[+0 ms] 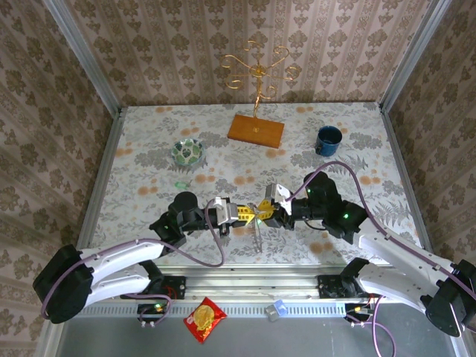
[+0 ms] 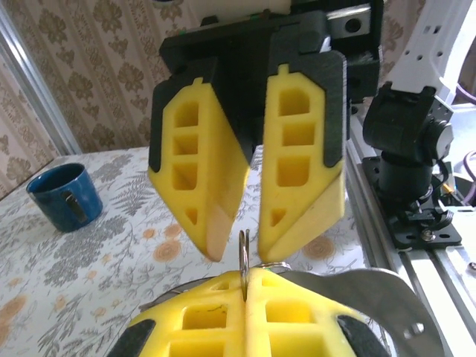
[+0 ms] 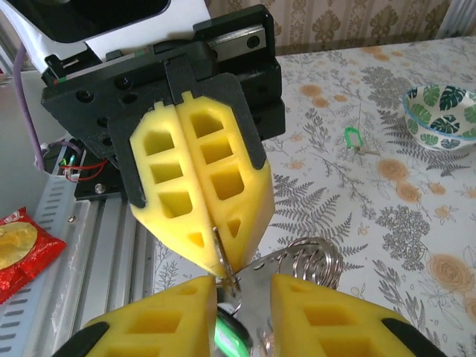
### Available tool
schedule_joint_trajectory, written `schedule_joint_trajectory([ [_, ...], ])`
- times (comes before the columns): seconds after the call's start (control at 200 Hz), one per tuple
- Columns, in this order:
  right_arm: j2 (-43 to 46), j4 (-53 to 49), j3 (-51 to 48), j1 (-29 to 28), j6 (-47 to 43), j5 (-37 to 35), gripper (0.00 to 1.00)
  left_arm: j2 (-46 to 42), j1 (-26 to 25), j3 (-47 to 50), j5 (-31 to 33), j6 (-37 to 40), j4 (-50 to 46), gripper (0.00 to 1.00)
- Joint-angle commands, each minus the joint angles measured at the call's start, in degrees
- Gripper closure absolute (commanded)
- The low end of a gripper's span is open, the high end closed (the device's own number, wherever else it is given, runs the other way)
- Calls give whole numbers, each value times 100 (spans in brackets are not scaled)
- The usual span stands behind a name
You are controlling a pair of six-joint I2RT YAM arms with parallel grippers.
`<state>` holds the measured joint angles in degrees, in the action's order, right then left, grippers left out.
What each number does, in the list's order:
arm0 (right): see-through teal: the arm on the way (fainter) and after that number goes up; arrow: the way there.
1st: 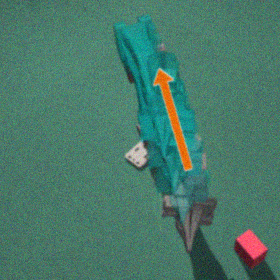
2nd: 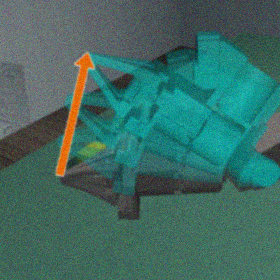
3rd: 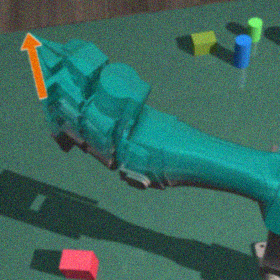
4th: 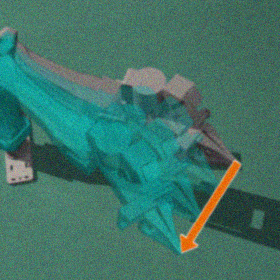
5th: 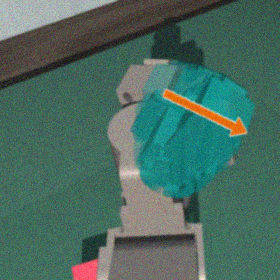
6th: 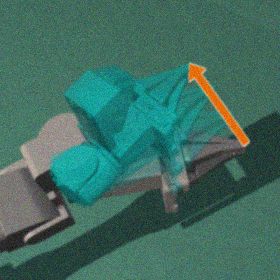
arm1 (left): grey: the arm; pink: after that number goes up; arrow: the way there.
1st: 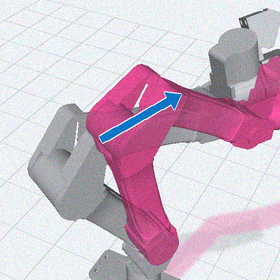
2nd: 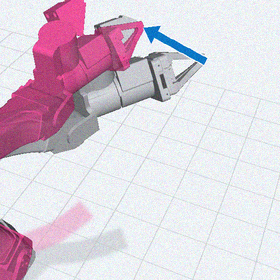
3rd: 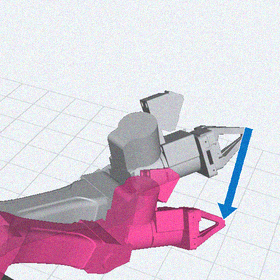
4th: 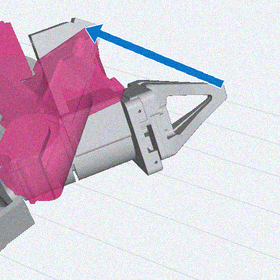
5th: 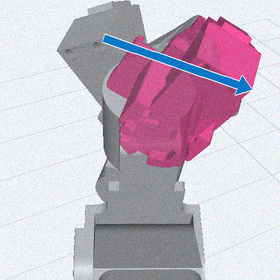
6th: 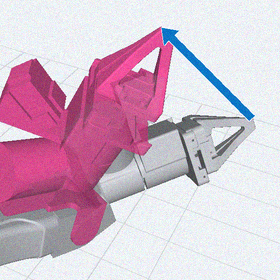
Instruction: Put the keys on the keyring
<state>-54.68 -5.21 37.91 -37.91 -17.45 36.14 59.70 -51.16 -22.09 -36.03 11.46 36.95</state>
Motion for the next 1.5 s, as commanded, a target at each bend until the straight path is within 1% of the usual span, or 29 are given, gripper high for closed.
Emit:
schedule_joint_trajectory([
  [0.0, 11, 231, -40, 21, 144, 243, 77, 49, 40, -2, -367, -187, 495, 100],
  [0.21, -125, 186, 62, 21, 131, 381, 85, 133, 56, 11, -484, -305, 753, 100],
  [0.285, -178, 188, 96, 21, 144, 456, 92, 179, 60, 20, -484, -351, 876, 100],
  [0.325, -201, 150, 124, 22, 130, 493, 98, 197, 63, 19, -476, -375, 918, 100],
  [0.35, -206, 117, 146, 21, 100, 507, 100, 207, 66, 20, -451, -382, 914, 100],
  [0.39, -204, 41, 185, 22, 46, 504, 100, 208, 63, 12, -330, -388, 875, 100],
  [0.405, -197, 10, 198, 21, 21, 495, 100, 201, 63, 16, -270, -378, 846, 98],
  [0.44, -178, -102, 240, 25, -52, 452, 100, 171, 71, 11, -132, -368, 736, 86],
  [0.455, -169, -147, 261, 21, -93, 427, 100, 151, 71, 11, -124, -354, 676, 82],
  [0.465, -163, -173, 270, 21, -121, 402, 100, 139, 71, 5, 24, -337, 623, 81],
  [0.555, -148, -709, 484, 5, -443, 39, 100, -24, 71, -144, 244, -63, -100, 78],
  [0.68, -330, -1655, 952, -80, -1018, -424, 100, -141, 71, -496, 186, 365, -1261, 79],
  [0.74, -478, -2041, 1196, -172, -1239, -635, 100, -128, 68, -660, 156, 529, -1661, 80],
  [0.805, -627, -2381, 1446, -289, -1439, -829, 100, -105, 70, -775, 149, 625, -1886, 81],
  [0.935, -865, -2856, 1842, -512, -1746, -1153, 100, -40, 65, -904, 110, 705, -1990, 81],
  [1.06, -1014, -2959, 2086, -659, -1840, -1149, 100, 68, 67, -1054, 22, 820, -2168, 90],
  [1.185, -981, -2730, 2065, -667, -1675, -934, 100, 99, 69, -1105, -27, 871, -2217, 100],
  [1.205, -945, -2652, 2027, -658, -1612, -931, 96, 90, 71, -1097, -22, 874, -2203, 100],
  [1.235, -894, -2592, 1947, -617, -1507, -924, 87, 73, 71, -1081, -18, 879, -2187, 100],
  [1.25, -851, -2394, 1904, -585, -1456, -914, 84, 67, 71, -1066, -4, 879, -2173, 100],
  [1.31, -667, -2065, 1653, -404, -1185, -749, 75, 14, 75, -982, 26, 826, -2046, 100],
  [1.365, -490, -1765, 1408, -217, -938, -615, 72, -30, 72, -877, 27, 745, -1843, 100],
  [1.495, -243, -1386, 947, 28, -559, -394, 72, -90, 77, -635, -18, 554, -1339, 100],
])
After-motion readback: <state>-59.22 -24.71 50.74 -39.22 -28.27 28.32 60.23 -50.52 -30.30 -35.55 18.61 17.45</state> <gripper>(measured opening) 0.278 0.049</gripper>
